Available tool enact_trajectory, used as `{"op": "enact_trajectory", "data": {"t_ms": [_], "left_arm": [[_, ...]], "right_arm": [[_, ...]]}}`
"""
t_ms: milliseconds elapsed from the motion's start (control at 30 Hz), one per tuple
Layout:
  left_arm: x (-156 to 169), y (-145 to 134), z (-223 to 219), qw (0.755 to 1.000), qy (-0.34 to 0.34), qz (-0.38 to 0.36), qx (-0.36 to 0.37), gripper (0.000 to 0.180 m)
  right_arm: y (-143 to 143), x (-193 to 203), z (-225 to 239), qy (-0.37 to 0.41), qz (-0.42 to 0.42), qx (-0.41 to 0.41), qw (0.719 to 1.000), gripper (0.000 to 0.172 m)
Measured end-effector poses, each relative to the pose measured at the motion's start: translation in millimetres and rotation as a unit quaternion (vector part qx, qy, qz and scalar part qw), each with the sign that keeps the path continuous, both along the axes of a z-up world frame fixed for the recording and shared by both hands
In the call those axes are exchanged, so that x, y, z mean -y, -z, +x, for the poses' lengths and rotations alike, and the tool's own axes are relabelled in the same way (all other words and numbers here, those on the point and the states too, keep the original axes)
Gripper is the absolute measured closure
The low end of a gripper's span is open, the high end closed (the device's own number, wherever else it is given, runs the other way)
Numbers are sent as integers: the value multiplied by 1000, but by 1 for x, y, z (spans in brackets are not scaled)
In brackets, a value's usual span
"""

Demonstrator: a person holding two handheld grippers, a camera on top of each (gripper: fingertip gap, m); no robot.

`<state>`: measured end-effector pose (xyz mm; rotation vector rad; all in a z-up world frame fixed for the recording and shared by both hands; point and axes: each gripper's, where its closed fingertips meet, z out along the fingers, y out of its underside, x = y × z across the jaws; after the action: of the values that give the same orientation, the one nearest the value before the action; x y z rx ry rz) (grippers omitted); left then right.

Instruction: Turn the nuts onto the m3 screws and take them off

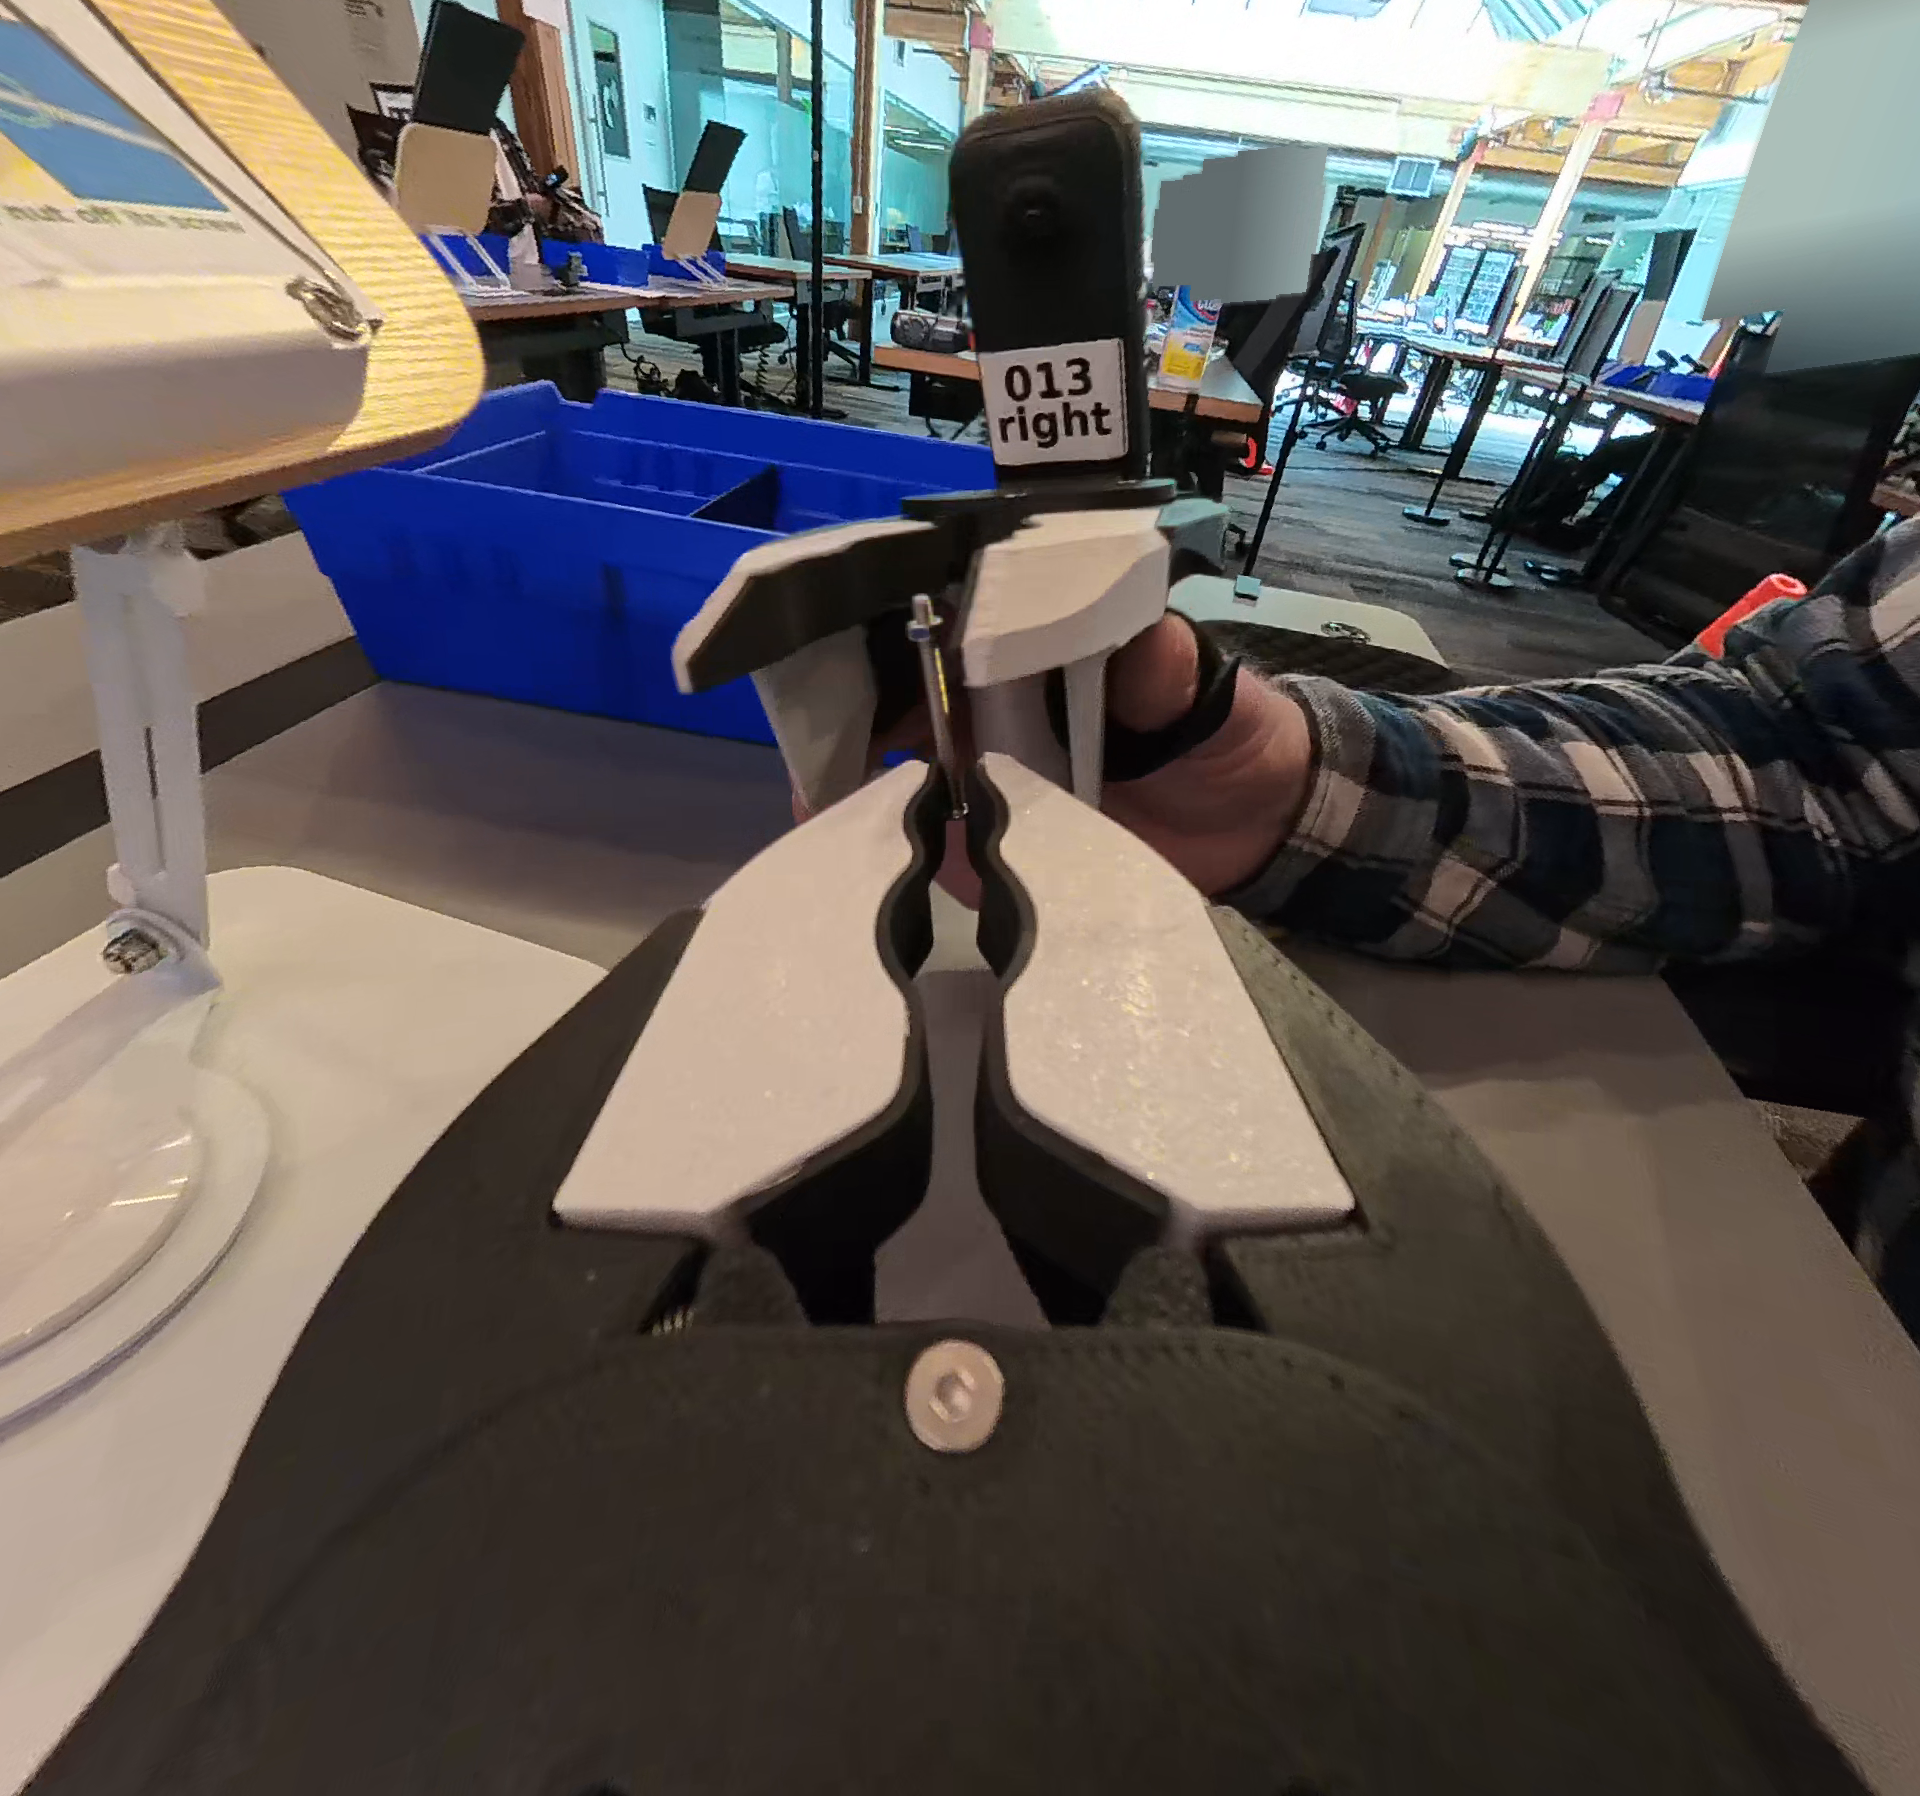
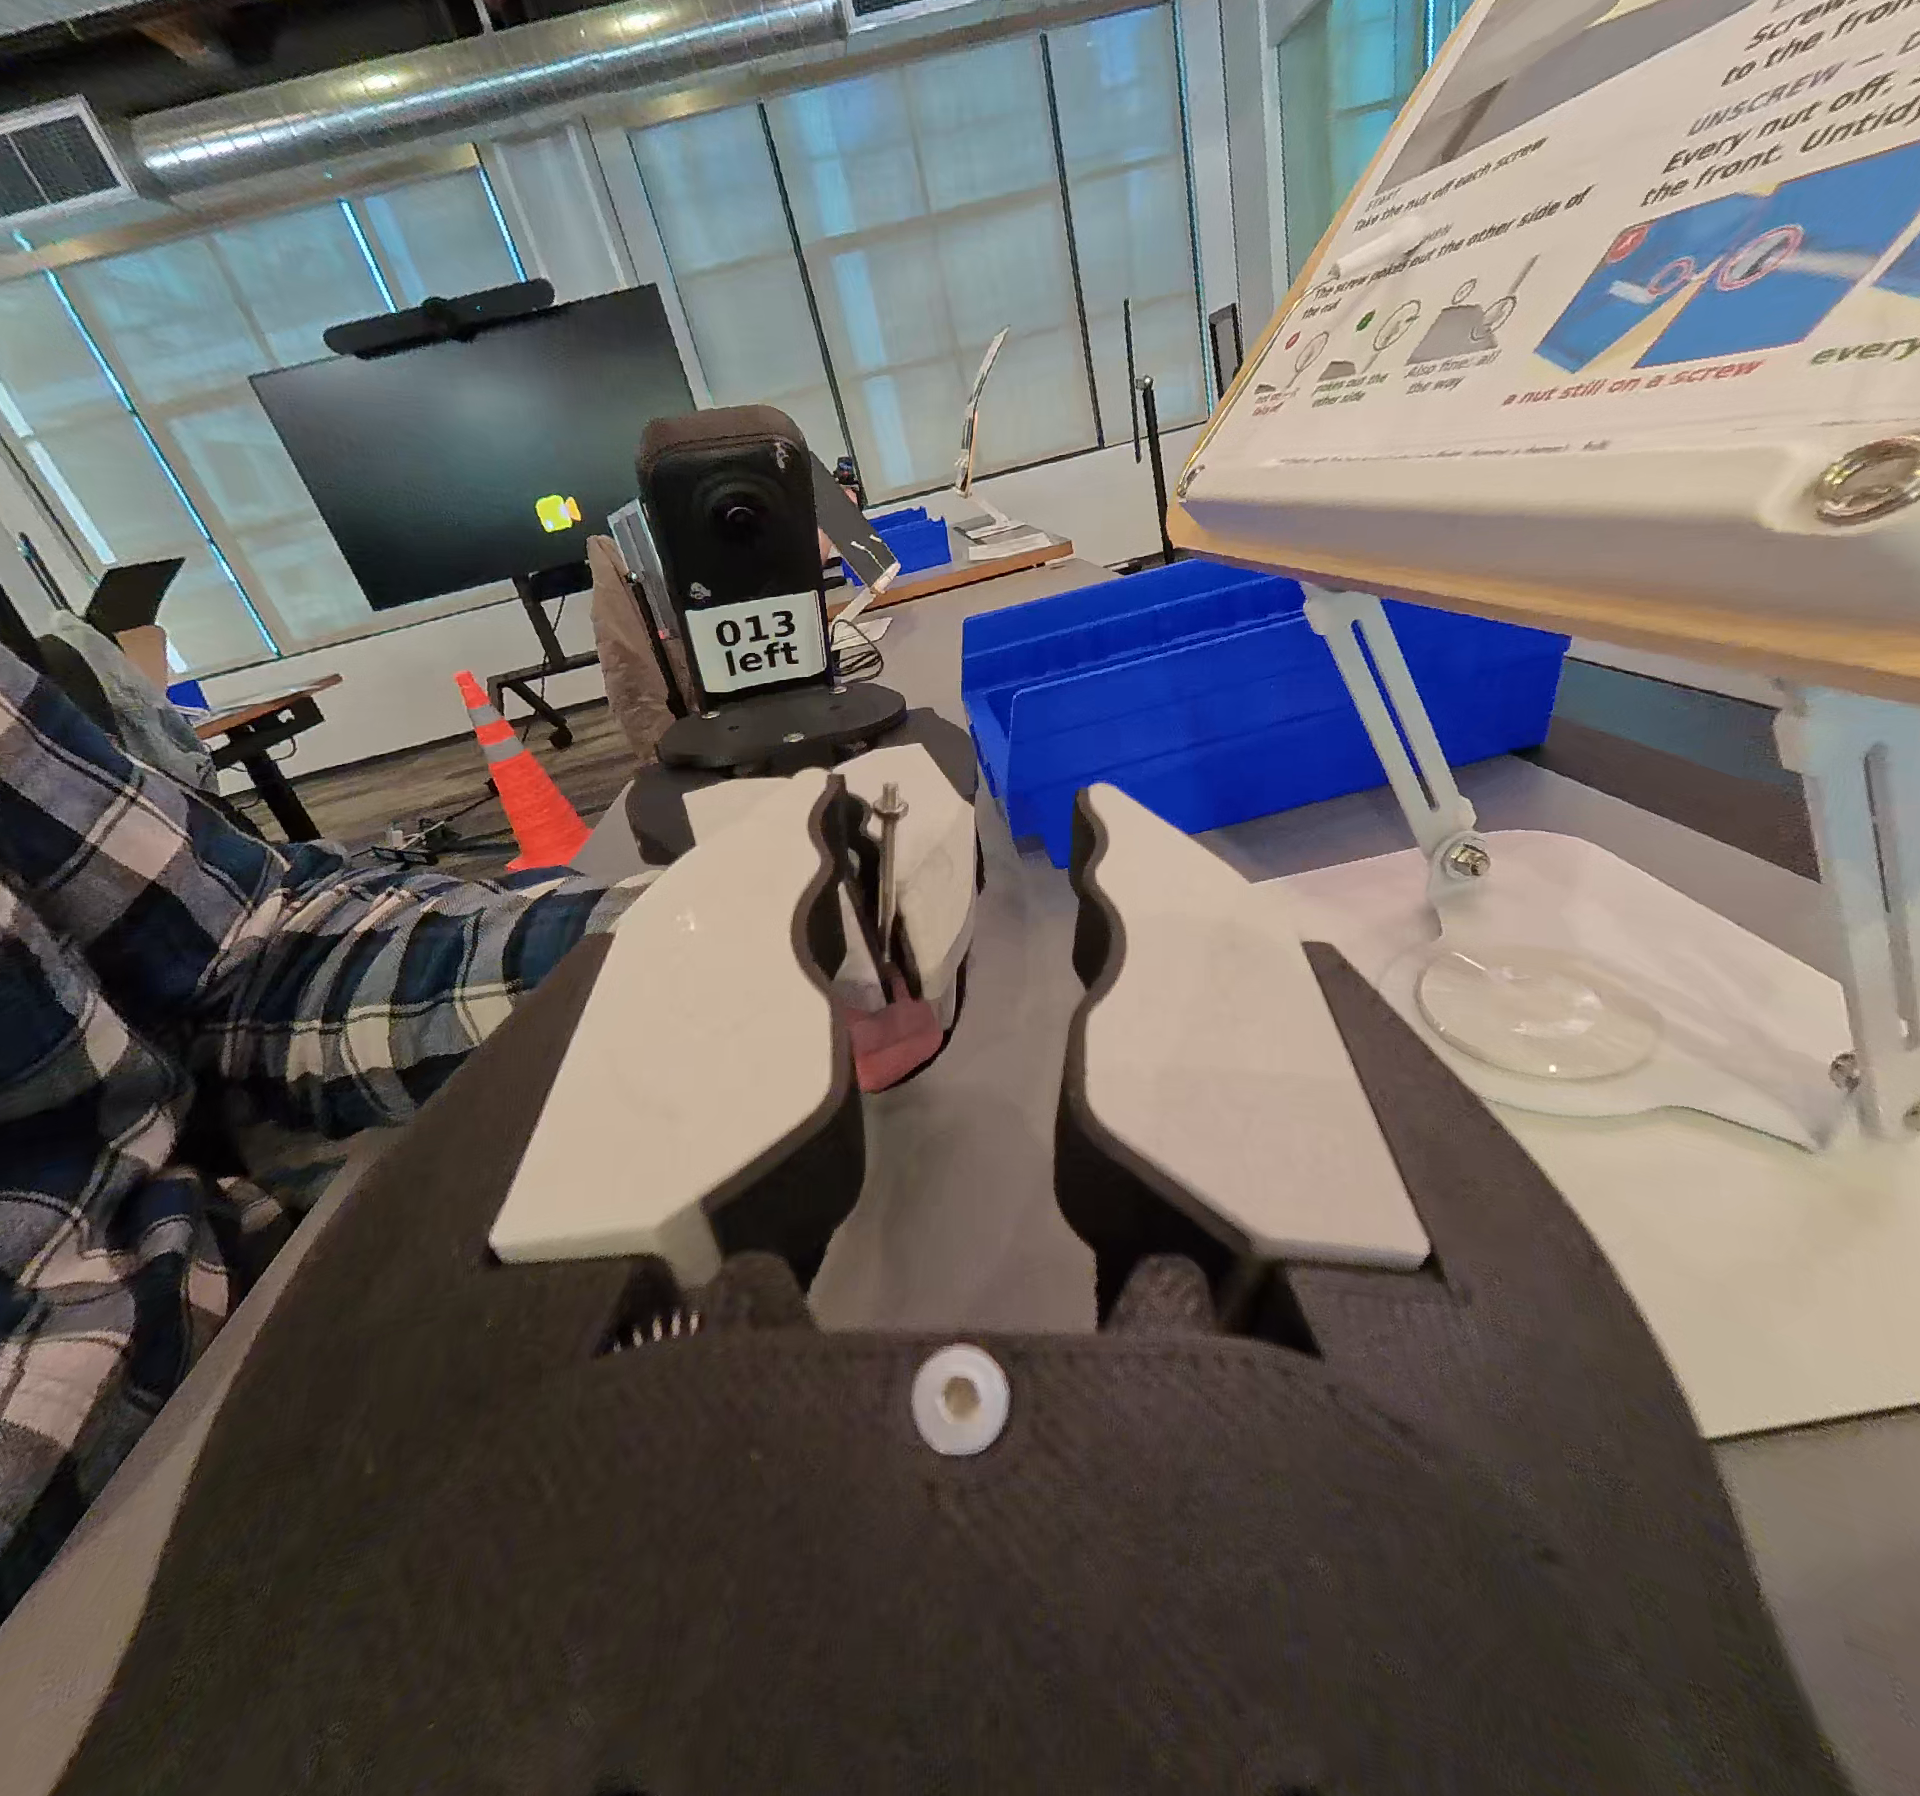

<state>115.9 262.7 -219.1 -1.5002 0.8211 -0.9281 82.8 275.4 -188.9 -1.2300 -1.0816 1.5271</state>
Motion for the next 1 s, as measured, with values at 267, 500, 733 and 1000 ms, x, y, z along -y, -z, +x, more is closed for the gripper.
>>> {"op": "enact_trajectory", "data": {"t_ms": [267, 500, 733, 1000], "left_arm": [[2, -13, -9, 999, 1, 4, 36, 177], [0, -5, -5, 1000, -4, 2, 13, 177], [4, -7, 1, 1000, 2, 15, 7, 177], [4, -21, -9, 999, -3, 24, 40, 177]], "right_arm": [[0, -15, 10, 21, -10, -2, 1000, 134], [-8, -2, 8, -7, -1, -21, 1000, 130], [-6, 3, 2, -6, 4, -9, 1000, 136], [-11, -16, 19, 15, -11, -25, 1000, 134]]}}
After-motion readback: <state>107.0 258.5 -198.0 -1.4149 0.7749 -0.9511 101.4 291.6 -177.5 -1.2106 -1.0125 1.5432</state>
